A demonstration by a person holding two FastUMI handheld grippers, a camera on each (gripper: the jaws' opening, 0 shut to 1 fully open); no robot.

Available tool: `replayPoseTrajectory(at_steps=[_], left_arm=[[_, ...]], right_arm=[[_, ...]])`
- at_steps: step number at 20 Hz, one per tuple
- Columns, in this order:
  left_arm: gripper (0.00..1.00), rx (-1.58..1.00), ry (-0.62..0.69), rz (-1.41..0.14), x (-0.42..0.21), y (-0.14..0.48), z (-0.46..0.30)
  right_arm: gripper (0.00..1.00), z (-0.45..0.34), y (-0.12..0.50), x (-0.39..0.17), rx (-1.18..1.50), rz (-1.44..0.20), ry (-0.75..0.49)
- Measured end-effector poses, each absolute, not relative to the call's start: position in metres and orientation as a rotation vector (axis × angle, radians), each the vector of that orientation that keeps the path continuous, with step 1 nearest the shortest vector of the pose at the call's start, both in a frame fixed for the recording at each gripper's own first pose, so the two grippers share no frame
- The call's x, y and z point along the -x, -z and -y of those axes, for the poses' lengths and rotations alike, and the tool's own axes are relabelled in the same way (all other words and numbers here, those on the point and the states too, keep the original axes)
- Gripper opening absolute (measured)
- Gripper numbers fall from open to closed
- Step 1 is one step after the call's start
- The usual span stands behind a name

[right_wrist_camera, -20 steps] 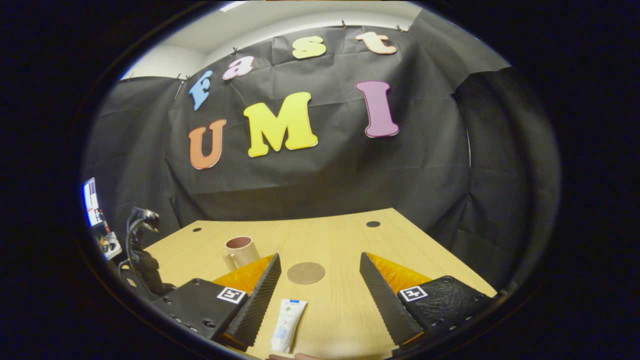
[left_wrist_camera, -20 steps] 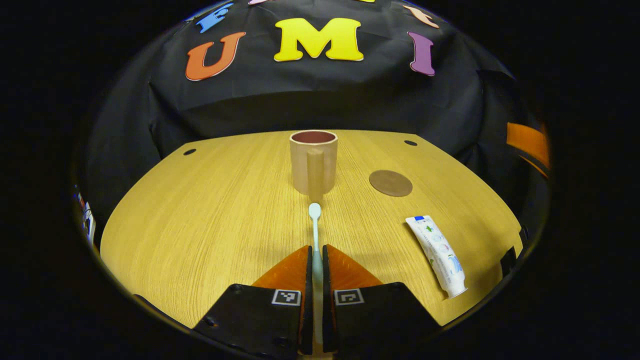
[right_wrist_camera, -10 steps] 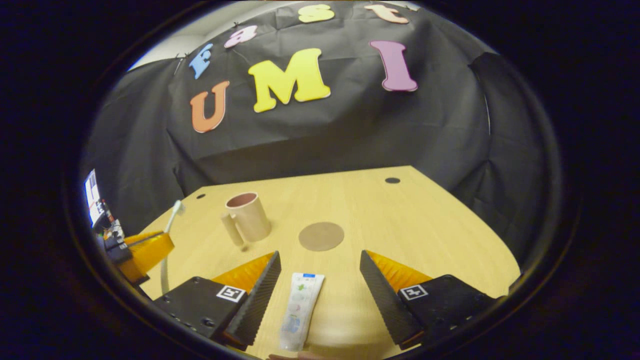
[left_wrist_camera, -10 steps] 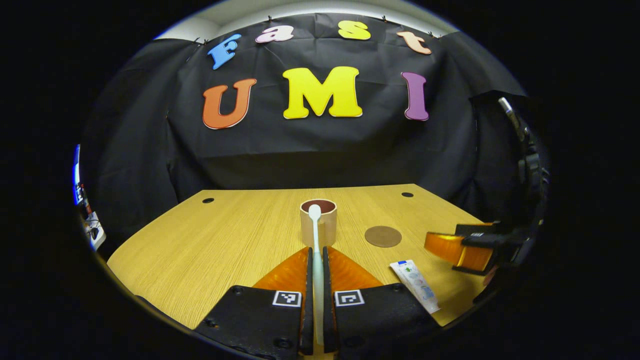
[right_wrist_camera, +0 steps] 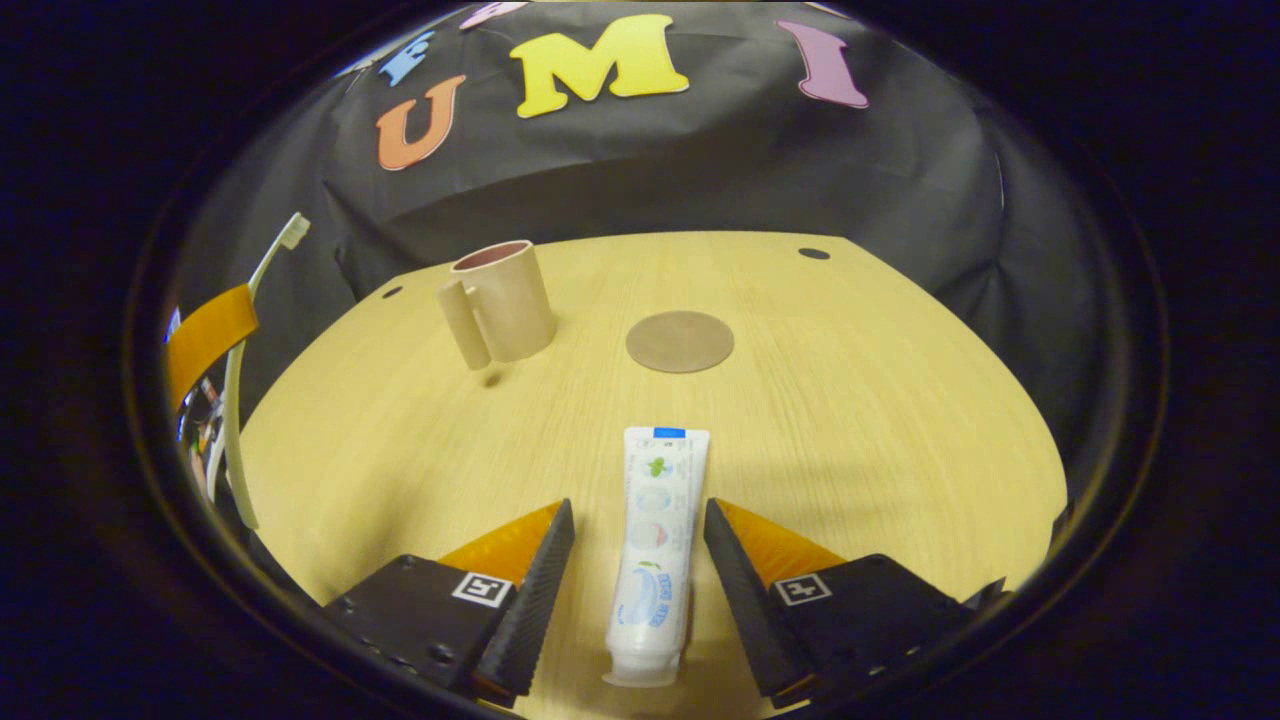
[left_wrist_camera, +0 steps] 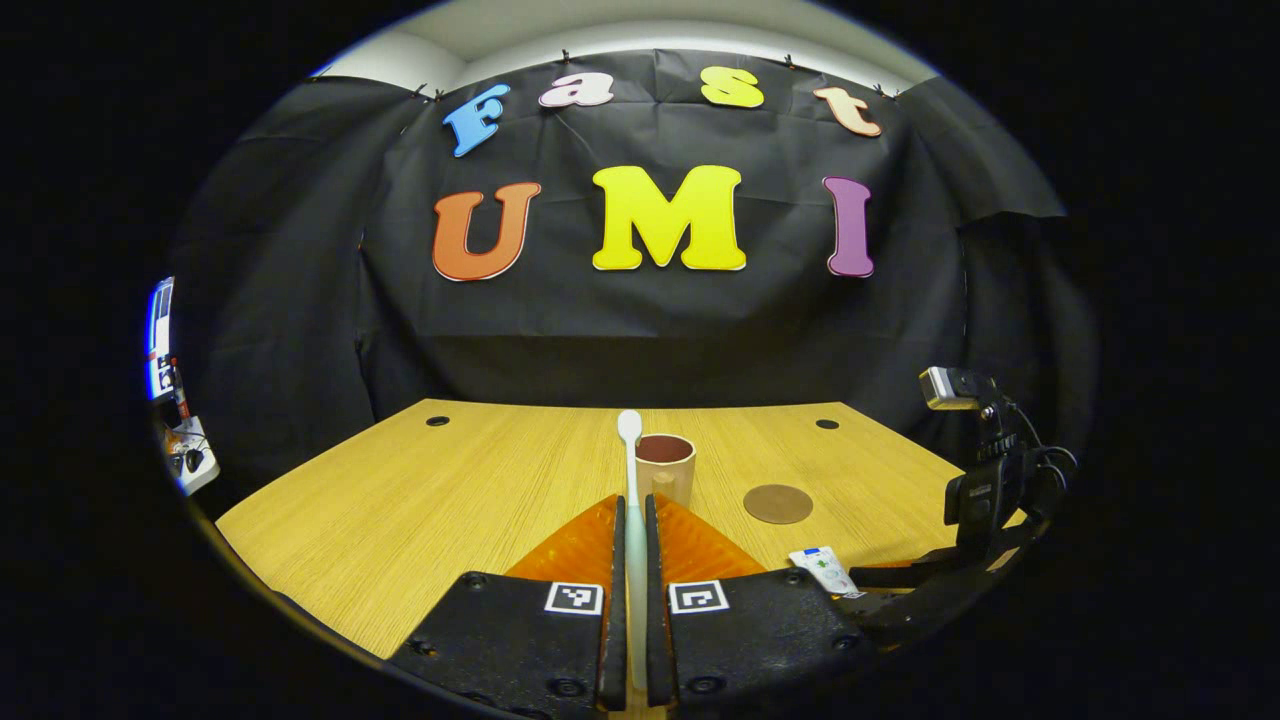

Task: Put the toothbrush and toothpaste on the desktop into the cup, then pick up the cup and place it on the coaster on the desktop.

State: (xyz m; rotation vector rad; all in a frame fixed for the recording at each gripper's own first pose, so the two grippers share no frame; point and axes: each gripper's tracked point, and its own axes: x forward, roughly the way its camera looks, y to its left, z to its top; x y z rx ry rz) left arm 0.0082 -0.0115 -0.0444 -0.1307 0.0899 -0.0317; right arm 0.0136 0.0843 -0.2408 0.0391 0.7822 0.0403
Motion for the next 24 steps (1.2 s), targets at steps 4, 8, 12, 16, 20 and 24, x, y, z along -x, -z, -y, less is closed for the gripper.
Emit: replayPoseTrajectory(at_steps=[4,8,12,16,20,24], left_arm=[[0.1,0.143,0.026,-0.111,-0.008,0.047,0.012],[0.11,0.153,0.022,-0.127,-0.013,0.052,0.009],[0.11,0.159,0.019,-0.14,-0.015,0.056,0.009],[0.11,0.152,0.015,-0.133,-0.015,0.055,0.006],[0.11,0.156,0.024,-0.125,-0.014,0.053,0.01],[0.11,0.148,0.024,-0.104,-0.016,0.046,0.011]], right_arm=[[0.55,-0.075,0.241,-0.013,-0.034,-0.793,0.001],[0.33,-0.079,0.241,-0.012,-0.081,-0.814,-0.07],[0.19,-0.075,0.23,-0.019,-0.071,-0.761,-0.055],[0.19,-0.07,0.181,-0.027,-0.025,-0.565,-0.056],[0.19,-0.069,0.131,-0.021,-0.01,-0.384,-0.056],[0.19,-0.064,0.096,-0.014,-0.011,-0.262,-0.043]])
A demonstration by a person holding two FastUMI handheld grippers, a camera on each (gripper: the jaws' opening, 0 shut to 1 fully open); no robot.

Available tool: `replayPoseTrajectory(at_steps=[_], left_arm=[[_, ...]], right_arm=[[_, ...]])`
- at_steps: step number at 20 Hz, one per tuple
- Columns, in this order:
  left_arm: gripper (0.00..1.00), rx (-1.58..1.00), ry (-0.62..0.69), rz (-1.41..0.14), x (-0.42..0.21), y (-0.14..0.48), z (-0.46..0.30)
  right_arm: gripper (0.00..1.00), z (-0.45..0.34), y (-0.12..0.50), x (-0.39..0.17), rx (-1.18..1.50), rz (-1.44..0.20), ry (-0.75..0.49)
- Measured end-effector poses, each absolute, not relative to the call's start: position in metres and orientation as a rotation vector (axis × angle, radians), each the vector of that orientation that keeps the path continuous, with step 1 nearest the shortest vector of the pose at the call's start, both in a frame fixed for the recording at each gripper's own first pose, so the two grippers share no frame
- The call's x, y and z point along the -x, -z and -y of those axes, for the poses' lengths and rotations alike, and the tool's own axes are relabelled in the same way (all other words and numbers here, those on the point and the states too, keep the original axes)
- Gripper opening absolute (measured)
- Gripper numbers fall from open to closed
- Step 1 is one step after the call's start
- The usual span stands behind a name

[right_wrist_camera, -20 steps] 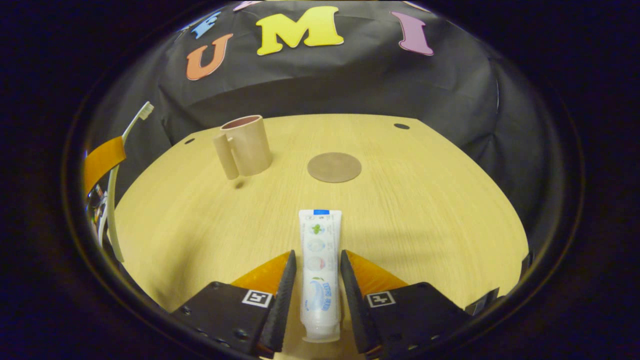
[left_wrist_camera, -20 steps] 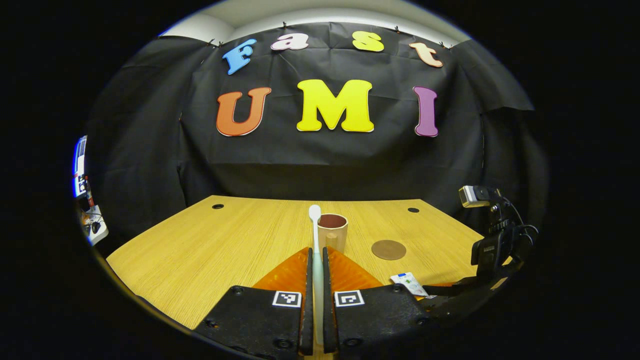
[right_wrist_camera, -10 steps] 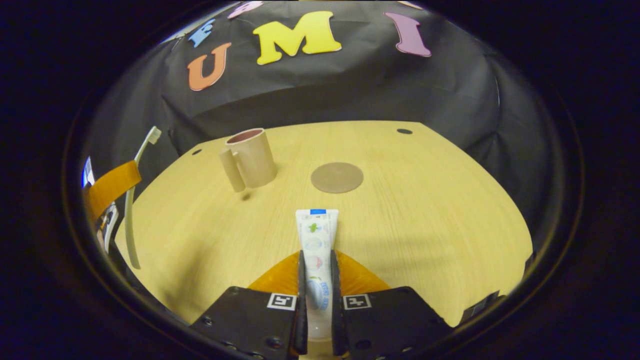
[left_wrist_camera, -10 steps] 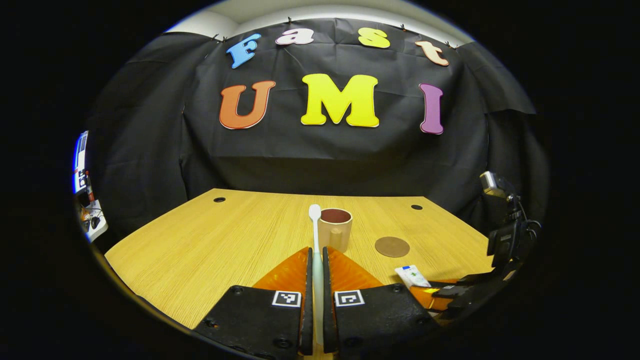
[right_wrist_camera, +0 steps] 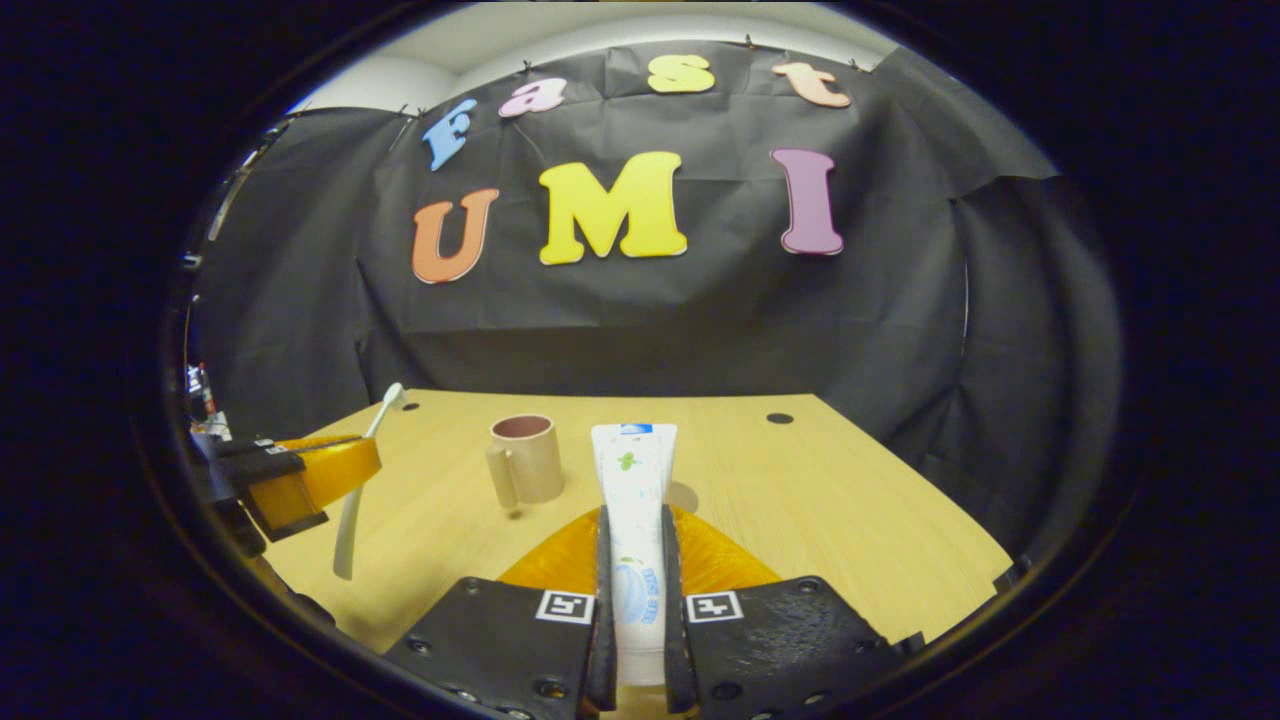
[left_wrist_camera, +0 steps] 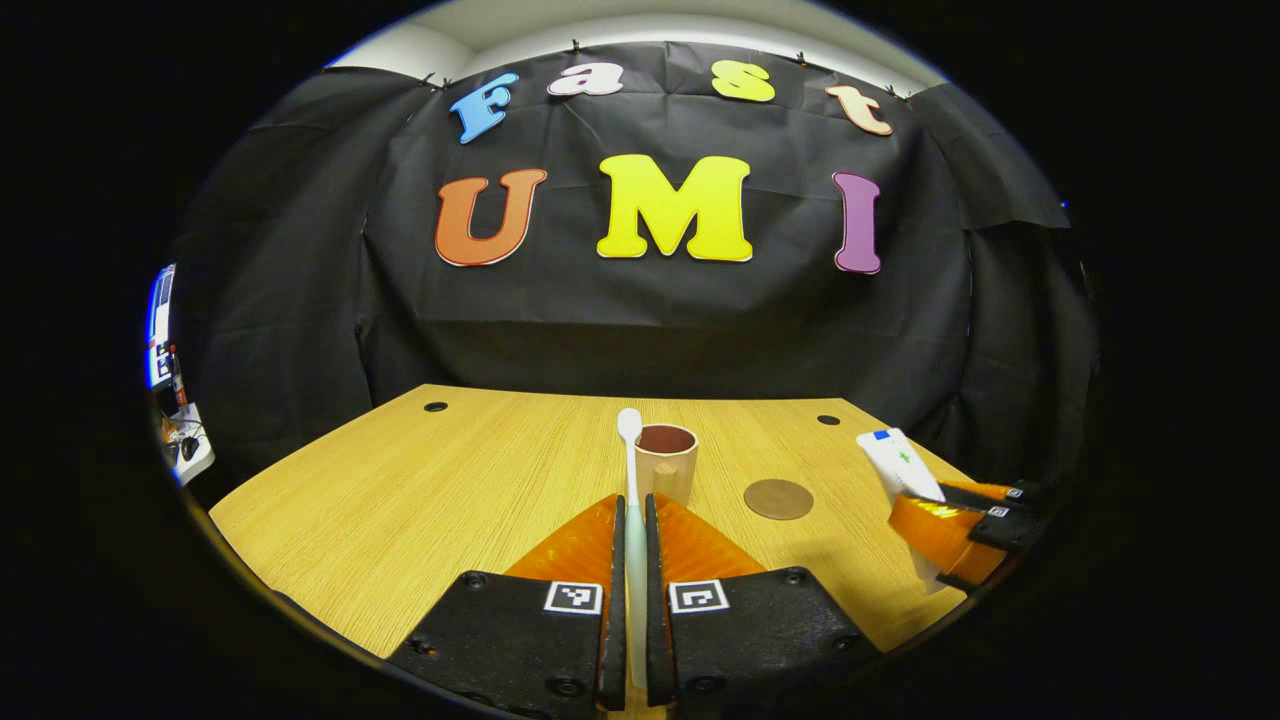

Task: Put the toothbrush and toothpaste on the desktop into the cup, then pick up the cup and place it on the coaster on the desktop.

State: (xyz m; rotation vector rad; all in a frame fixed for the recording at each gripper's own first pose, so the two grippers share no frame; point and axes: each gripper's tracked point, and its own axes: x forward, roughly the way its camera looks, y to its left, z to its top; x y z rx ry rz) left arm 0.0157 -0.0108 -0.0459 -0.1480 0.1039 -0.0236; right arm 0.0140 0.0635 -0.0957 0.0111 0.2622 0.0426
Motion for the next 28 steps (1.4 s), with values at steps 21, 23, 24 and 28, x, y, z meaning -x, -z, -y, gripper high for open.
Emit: replayPoseTrajectory(at_steps=[21,23,24,28], left_arm=[[0.1,0.142,0.027,0.053,-0.207,-0.04,0.024],[0.11,0.172,0.042,0.048,-0.211,-0.035,0.026],[0.11,0.174,0.043,0.048,-0.213,-0.036,0.027],[0.12,0.147,0.044,0.051,-0.213,-0.036,0.024]], right_arm=[[0.19,-0.02,0.084,-0.028,-0.112,-0.241,0.015],[0.19,-0.021,0.086,-0.029,-0.115,-0.248,0.015],[0.19,-0.021,0.087,-0.03,-0.116,-0.252,0.012],[0.19,-0.024,0.089,-0.03,-0.112,-0.256,0.008]])
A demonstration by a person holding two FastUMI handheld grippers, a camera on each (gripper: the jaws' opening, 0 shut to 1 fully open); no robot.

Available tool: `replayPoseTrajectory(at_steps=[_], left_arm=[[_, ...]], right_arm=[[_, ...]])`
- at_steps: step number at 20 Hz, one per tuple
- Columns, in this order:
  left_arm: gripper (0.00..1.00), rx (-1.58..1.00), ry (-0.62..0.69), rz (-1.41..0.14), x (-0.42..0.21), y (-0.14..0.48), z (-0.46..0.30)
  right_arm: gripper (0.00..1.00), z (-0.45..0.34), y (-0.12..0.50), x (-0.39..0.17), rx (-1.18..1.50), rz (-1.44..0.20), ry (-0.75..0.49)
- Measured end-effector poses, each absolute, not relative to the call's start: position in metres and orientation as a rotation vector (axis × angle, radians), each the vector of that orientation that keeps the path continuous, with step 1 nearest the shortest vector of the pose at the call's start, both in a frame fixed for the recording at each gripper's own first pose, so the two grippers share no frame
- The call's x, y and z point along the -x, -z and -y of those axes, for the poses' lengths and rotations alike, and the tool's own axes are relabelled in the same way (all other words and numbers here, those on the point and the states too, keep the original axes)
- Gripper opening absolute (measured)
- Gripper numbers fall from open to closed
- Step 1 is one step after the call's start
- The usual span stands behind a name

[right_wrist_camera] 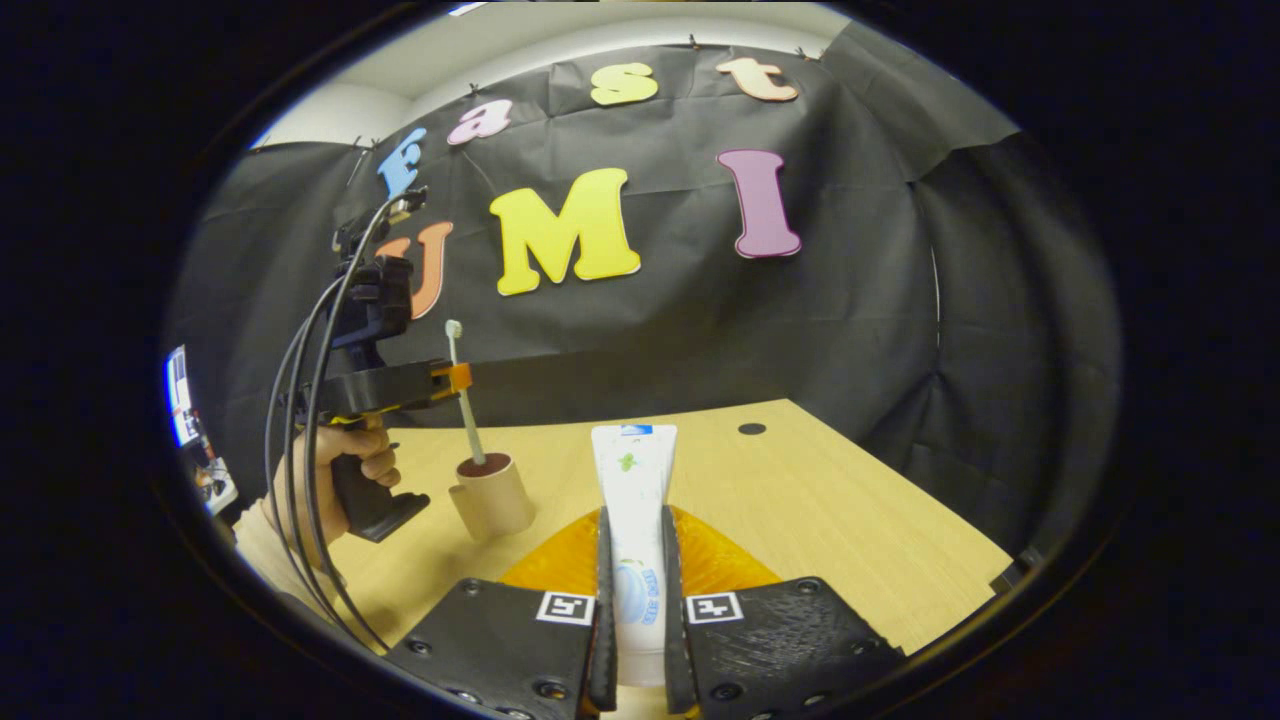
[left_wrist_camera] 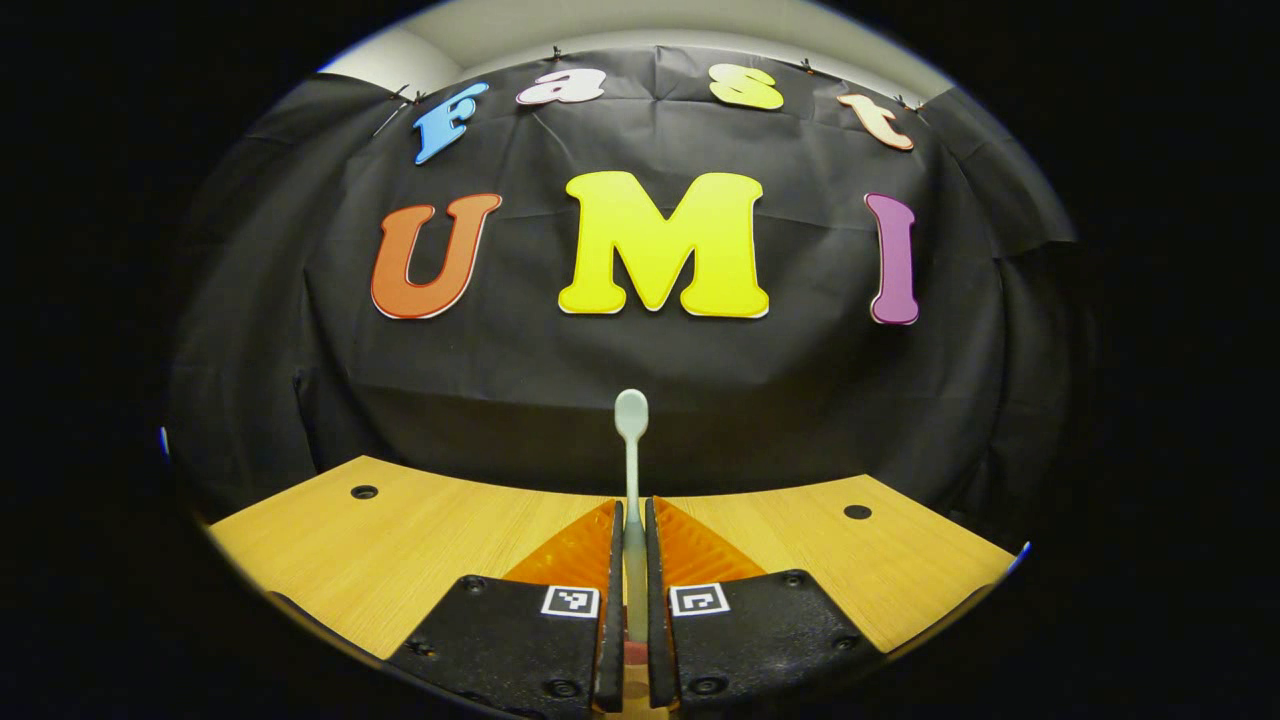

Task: Put the toothbrush and toothpaste on the desktop into the cup, then pick up the cup and place it on the coaster on the desktop.

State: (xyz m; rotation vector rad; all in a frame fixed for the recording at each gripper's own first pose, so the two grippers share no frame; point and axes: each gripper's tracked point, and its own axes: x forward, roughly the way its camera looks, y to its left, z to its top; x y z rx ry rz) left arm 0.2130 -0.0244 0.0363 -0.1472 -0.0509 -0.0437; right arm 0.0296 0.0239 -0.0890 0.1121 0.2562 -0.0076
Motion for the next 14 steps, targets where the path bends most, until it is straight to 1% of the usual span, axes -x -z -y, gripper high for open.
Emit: replayPoseTrajectory(at_steps=[13,14], left_arm=[[0.12,0.147,0.041,0.035,-0.206,-0.033,0.024],[0.08,0.155,0.048,0.016,-0.206,-0.028,0.027]], right_arm=[[0.19,-0.03,0.094,-0.029,-0.099,-0.267,-0.002],[0.19,-0.03,0.094,-0.029,-0.098,-0.268,-0.002]])
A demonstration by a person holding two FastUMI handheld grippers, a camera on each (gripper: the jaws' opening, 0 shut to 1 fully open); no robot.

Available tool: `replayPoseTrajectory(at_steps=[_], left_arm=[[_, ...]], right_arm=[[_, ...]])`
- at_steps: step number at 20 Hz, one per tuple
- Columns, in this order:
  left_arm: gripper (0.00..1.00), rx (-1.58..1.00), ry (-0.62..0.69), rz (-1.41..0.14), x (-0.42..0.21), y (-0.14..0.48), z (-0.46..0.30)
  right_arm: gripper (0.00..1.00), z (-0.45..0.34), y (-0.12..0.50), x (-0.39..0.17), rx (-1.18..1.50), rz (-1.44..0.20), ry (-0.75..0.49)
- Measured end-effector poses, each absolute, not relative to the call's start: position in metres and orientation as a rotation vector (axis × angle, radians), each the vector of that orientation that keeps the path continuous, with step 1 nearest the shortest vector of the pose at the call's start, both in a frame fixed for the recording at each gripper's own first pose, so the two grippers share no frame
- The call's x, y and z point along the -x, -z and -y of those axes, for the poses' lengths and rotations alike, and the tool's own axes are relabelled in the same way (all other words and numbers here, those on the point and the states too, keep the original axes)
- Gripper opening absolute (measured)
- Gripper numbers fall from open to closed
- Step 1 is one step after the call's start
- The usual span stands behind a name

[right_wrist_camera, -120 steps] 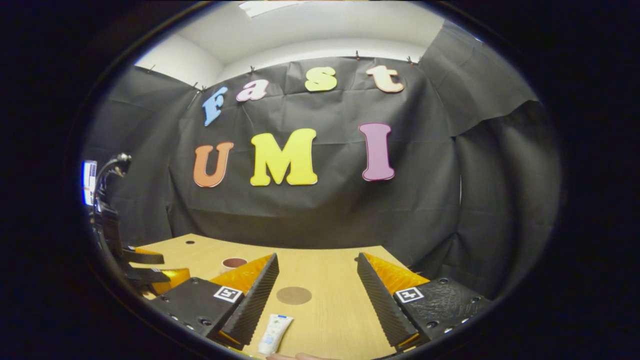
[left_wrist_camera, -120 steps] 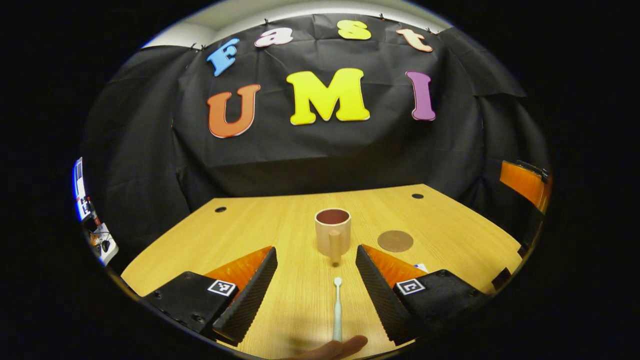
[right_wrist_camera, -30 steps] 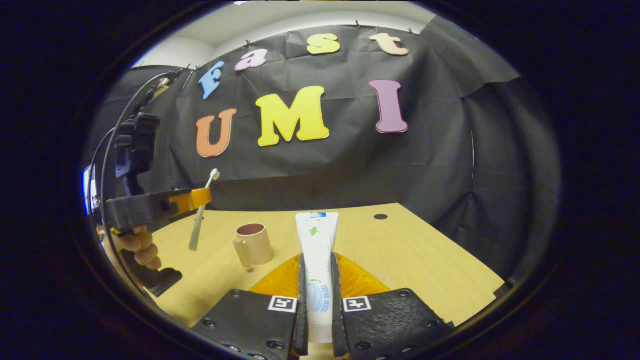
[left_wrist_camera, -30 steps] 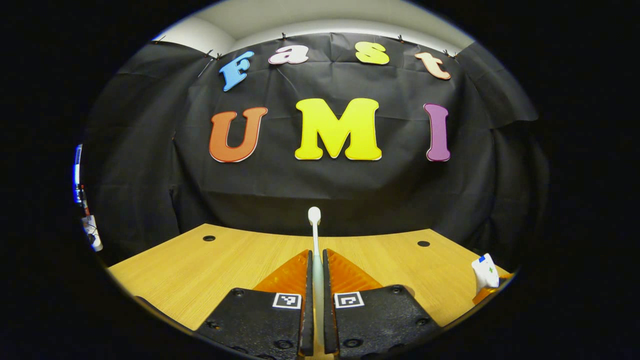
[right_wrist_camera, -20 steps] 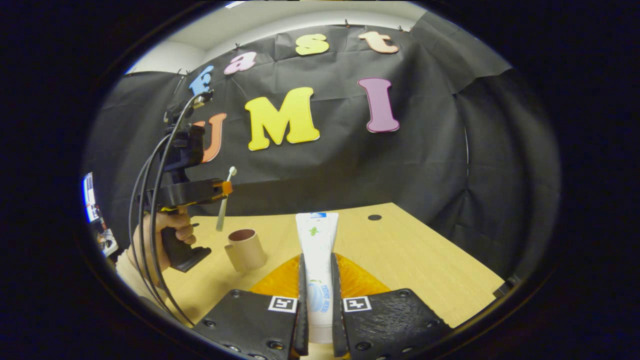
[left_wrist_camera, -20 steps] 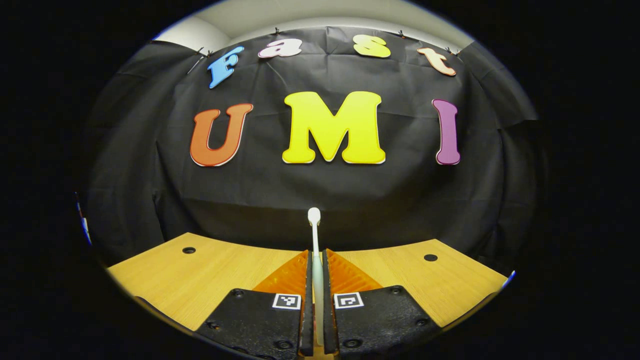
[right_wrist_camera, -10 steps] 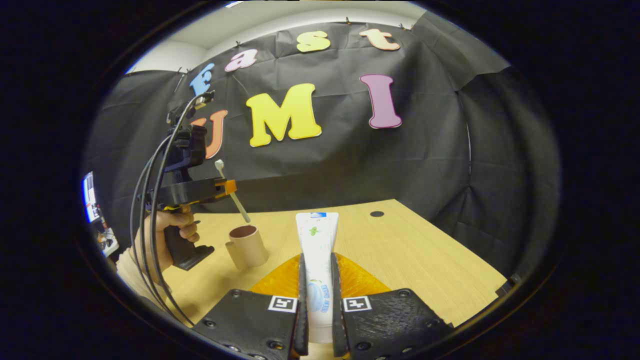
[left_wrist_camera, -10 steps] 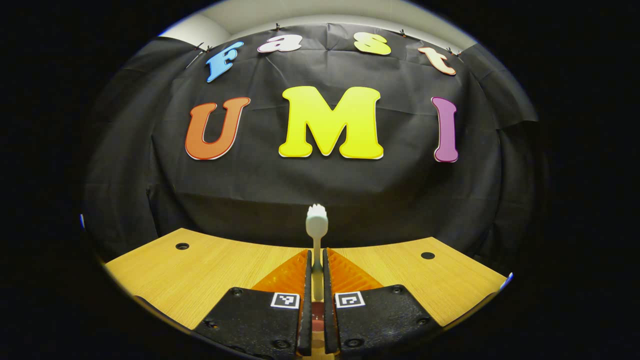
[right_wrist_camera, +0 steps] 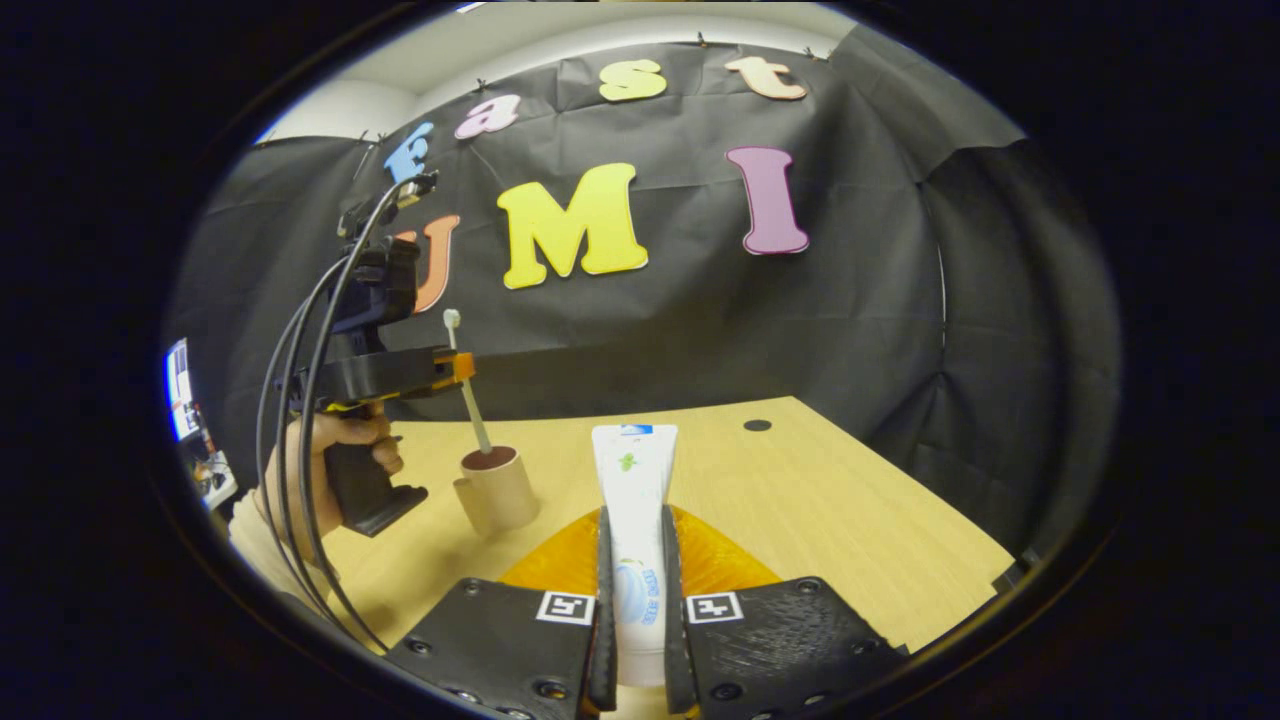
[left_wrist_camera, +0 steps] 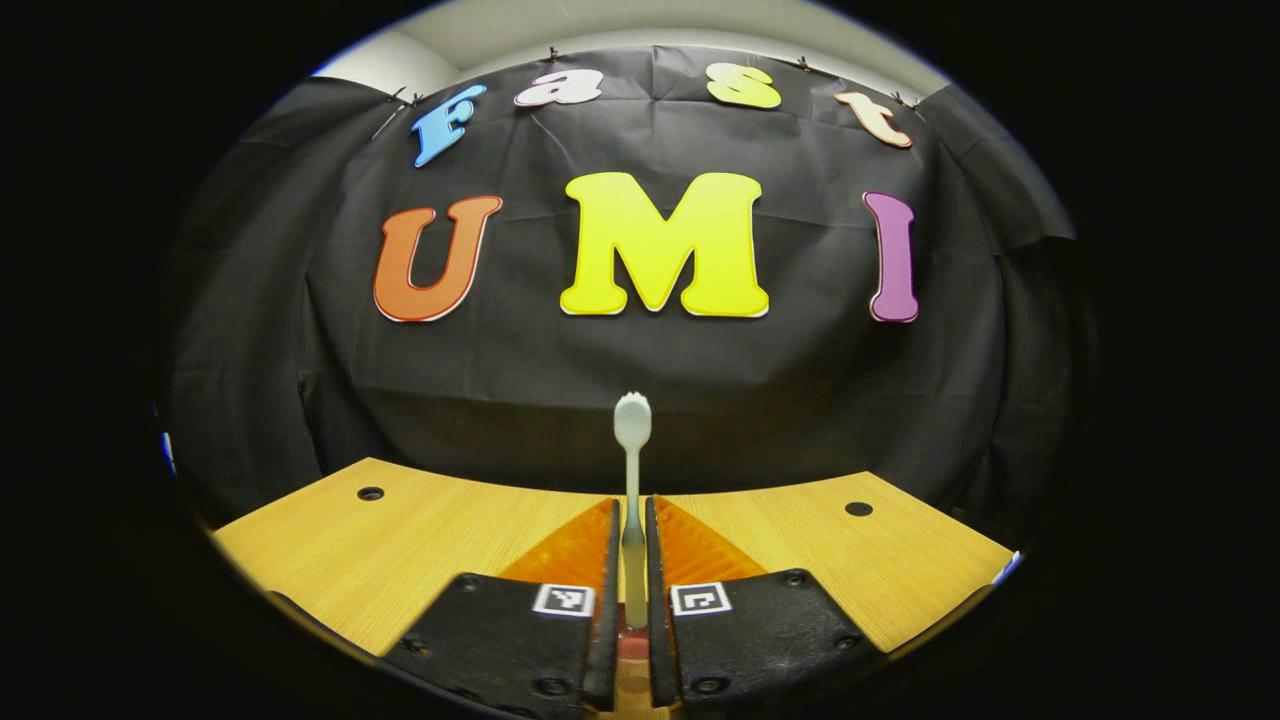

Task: Put the toothbrush and toothpaste on the desktop into the cup, then pick up the cup and place it on the coaster on the desktop.

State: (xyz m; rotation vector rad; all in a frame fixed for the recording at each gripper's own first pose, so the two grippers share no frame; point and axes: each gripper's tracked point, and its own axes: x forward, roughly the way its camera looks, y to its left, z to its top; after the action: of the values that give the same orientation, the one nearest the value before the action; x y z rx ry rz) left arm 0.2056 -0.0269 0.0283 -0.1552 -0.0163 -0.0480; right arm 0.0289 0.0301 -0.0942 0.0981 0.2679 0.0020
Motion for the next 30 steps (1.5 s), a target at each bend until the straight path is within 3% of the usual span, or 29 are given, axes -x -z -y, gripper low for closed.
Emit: replayPoseTrajectory(at_steps=[3,14,24,30], left_arm=[[1.0,0.139,0.046,-0.053,-0.2,-0.012,0.026],[1.0,0.175,0.008,-0.007,-0.149,-0.005,-0.024],[0.99,0.201,0.036,0.019,-0.083,0.023,-0.036],[0.99,0.171,-0.001,0.009,-0.061,0.06,-0.042]], right_arm=[[0.19,-0.033,0.094,-0.032,-0.098,-0.267,-0.004],[0.2,-0.06,0.082,-0.054,-0.104,-0.244,-0.075],[0.19,-0.102,0.01,-0.131,-0.109,-0.158,-0.12],[0.17,-0.158,0.011,-0.182,-0.091,-0.152,-0.218]])
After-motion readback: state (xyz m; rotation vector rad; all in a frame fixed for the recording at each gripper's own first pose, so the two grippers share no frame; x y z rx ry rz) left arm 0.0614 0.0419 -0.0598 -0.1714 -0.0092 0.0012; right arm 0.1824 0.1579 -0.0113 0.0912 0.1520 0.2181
